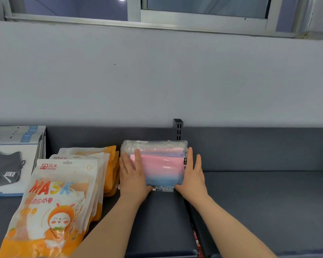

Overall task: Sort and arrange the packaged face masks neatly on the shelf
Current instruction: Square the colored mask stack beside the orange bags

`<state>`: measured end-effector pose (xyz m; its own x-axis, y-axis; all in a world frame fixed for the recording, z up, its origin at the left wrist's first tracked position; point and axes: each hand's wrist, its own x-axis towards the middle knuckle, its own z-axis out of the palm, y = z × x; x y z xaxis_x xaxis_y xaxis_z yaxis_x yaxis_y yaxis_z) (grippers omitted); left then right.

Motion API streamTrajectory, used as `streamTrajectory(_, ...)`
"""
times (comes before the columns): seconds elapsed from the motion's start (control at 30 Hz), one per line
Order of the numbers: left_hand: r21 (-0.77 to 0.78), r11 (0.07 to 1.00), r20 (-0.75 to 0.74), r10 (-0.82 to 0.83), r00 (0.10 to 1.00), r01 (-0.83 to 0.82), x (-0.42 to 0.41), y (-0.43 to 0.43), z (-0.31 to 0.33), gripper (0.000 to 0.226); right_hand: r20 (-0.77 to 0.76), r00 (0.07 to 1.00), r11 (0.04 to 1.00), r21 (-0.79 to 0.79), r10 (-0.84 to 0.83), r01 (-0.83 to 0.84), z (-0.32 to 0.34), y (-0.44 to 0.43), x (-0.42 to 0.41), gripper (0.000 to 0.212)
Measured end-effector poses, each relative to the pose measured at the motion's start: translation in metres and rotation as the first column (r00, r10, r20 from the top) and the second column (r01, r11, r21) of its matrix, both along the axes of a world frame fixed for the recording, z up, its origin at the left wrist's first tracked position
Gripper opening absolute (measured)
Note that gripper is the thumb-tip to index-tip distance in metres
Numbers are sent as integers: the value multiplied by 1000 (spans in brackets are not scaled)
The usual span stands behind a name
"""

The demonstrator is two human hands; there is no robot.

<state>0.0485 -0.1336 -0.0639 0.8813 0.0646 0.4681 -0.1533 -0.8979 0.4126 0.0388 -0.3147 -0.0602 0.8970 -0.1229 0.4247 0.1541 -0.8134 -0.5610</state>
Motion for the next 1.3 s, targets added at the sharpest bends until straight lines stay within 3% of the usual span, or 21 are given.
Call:
streamTrajectory(0.23, -97, 994, 10, -51, 999, 52, -17, 9, -11, 139, -45, 997, 998, -8, 63, -63, -8, -10, -8, 133)
streamTrajectory(0.53, -179, 981, -48, -87, 995, 77, -28, 12, -10, 129, -105, 992, 996, 55, 73, -68, -4, -20, -22, 140)
streamTrajectory(0.67, -199, 978, -113, -80, 990, 57, -30, 12, -14, 122, -133, 981, 986, 110, 140, -126, -5, -15, -23, 125)
streamTrajectory(0.8, -153, 988, -109, -41, 993, 24, -34, 13, -14, 118, -126, 986, 993, 58, 105, -98, -4, -9, -22, 105)
streamTrajectory(0.97, -119, 993, -108, -10, 994, -3, -36, 14, -14, 118, -179, 984, 1000, -19, 9, -13, -5, -16, -25, 111)
streamTrajectory(1.13, -100, 995, -70, -14, 997, 7, -35, 7, -13, 119, -145, 987, 984, -173, -65, 40, 2, -18, -16, 99)
streamTrajectory(1.3, -82, 996, -51, 26, 998, -30, -33, 10, -12, 117, -164, 986, 999, -39, -16, 10, 5, -20, -20, 107)
